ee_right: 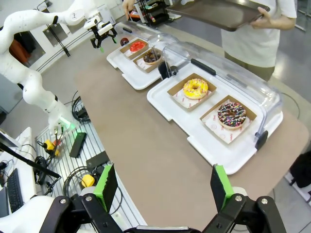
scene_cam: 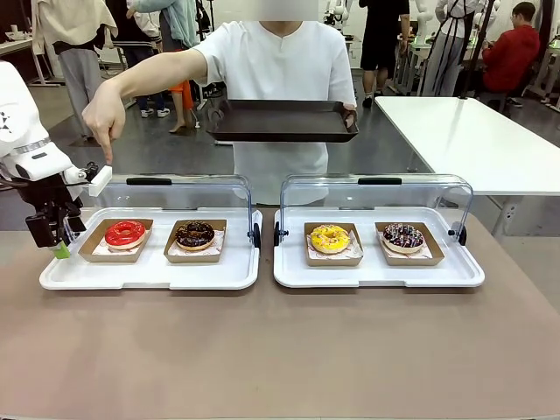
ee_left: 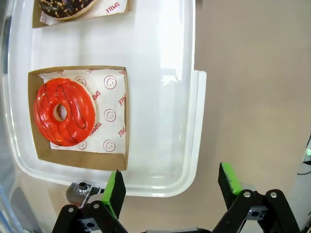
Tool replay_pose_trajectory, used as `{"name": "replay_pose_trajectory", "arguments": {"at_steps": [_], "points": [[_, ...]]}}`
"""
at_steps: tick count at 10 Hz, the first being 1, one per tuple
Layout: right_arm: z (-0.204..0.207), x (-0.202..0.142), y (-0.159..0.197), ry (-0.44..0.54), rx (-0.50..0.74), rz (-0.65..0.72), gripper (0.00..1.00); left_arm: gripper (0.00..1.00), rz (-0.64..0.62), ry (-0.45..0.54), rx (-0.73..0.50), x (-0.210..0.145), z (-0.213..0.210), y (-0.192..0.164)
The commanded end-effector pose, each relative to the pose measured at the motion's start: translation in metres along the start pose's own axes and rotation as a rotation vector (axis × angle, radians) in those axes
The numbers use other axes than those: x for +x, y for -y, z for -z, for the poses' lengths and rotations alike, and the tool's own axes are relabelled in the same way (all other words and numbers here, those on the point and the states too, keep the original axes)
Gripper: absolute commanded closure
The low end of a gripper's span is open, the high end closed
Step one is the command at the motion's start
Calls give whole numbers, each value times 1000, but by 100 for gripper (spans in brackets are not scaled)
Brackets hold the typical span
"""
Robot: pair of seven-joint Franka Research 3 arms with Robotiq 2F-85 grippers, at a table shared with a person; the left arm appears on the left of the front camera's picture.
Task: Provide the desired donut to the person.
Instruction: Pick up and lift the Paper togo box containing the Donut pointed at by the person.
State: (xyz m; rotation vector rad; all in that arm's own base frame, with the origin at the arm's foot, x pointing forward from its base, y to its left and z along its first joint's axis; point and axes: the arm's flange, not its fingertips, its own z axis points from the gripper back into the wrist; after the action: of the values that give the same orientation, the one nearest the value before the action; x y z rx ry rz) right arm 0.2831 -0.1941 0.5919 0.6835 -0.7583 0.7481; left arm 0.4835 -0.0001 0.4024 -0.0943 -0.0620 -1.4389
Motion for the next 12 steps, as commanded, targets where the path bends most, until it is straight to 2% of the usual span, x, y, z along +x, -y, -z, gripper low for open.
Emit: {"name": "replay_pose_trajectory", "arguments": {"at_steps": [1,6,12], "points": [[0,0,0,11,8,-8,0,0,3,-4,-5,2,8,-10],[0,0,0,11,8,-8,0,0,7,-68,-31,9,46,-47],[0,0,0,11,8,-8,0,0,-14,-83,1,2,68,-62]]}}
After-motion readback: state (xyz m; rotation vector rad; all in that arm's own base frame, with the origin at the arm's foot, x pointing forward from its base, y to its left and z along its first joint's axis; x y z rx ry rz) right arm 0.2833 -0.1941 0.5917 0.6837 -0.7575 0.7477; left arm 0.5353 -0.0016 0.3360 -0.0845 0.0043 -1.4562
